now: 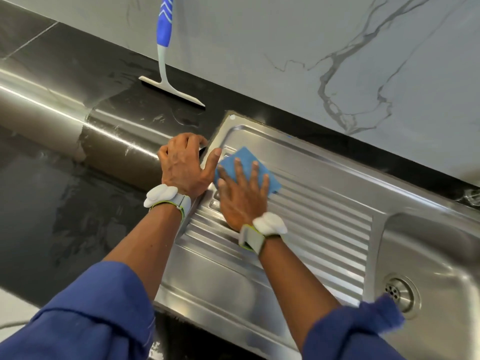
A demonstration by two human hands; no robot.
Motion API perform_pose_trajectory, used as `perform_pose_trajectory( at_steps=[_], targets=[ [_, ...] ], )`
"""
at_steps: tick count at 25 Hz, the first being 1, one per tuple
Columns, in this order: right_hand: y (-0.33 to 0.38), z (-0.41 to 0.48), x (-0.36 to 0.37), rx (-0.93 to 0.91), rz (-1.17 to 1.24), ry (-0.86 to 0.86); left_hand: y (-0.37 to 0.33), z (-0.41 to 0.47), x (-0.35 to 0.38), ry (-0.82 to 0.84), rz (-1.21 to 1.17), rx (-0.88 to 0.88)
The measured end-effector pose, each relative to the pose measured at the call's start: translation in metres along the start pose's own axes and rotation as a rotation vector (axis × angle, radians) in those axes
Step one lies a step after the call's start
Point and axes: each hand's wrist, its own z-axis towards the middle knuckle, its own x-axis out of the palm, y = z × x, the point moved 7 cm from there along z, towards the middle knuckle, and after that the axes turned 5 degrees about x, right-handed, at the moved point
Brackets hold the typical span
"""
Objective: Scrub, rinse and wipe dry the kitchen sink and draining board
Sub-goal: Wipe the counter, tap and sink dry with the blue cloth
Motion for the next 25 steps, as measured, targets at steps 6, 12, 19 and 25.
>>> perform_pose_trajectory(
  at_steps=[6, 12, 19, 25],
  targets=[
    [-0.009, -0.041, 0.003, -0.159, -0.129, -0.101, -0.005, 0.000, 0.001, 0.023, 0.021, 0.018],
    [-0.144, -0.102, -0.029, 0.205, -0.203, -0.136, -0.004, 0.002, 0.002, 0.066, 0.037, 0.032],
    [-0.120, -0.120, -0.029, 0.402, -0.008, -0.144, -0.001, 0.001, 0.001, 0.032, 0.015, 0.014],
    [0.025, -0.034, 0.007, -0.029, -0.011, -0.021, -0.003, 0.000, 0.001, 0.004, 0.003, 0.003]
  ],
)
